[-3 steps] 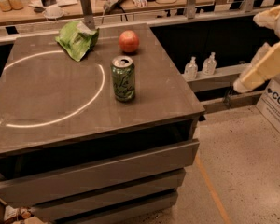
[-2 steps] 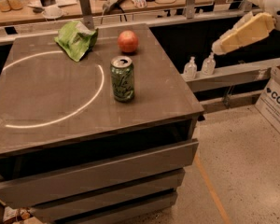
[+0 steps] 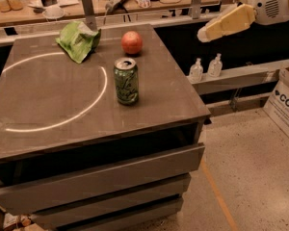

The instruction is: Move apple near green rice chip bag

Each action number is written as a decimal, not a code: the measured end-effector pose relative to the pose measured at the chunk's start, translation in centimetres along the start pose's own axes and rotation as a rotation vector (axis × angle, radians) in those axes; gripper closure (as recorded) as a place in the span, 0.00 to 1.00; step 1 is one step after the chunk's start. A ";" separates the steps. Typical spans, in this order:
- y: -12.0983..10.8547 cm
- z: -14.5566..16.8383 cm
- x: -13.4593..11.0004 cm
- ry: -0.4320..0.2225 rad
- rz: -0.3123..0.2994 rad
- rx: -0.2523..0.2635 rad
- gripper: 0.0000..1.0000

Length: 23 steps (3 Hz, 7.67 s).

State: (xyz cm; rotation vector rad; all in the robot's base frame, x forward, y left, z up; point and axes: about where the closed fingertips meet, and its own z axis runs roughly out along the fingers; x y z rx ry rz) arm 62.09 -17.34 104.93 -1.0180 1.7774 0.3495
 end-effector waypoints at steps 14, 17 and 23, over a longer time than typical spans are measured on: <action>3.5 38.8 -2.7 -0.213 -0.001 -0.410 1.00; 5.2 41.5 1.2 -0.077 0.002 -0.439 0.48; -9.8 24.0 3.7 -0.005 -0.014 0.225 0.00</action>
Offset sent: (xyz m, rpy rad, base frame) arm 0.0956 -0.0071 -0.0759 0.0612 -0.0613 -0.1620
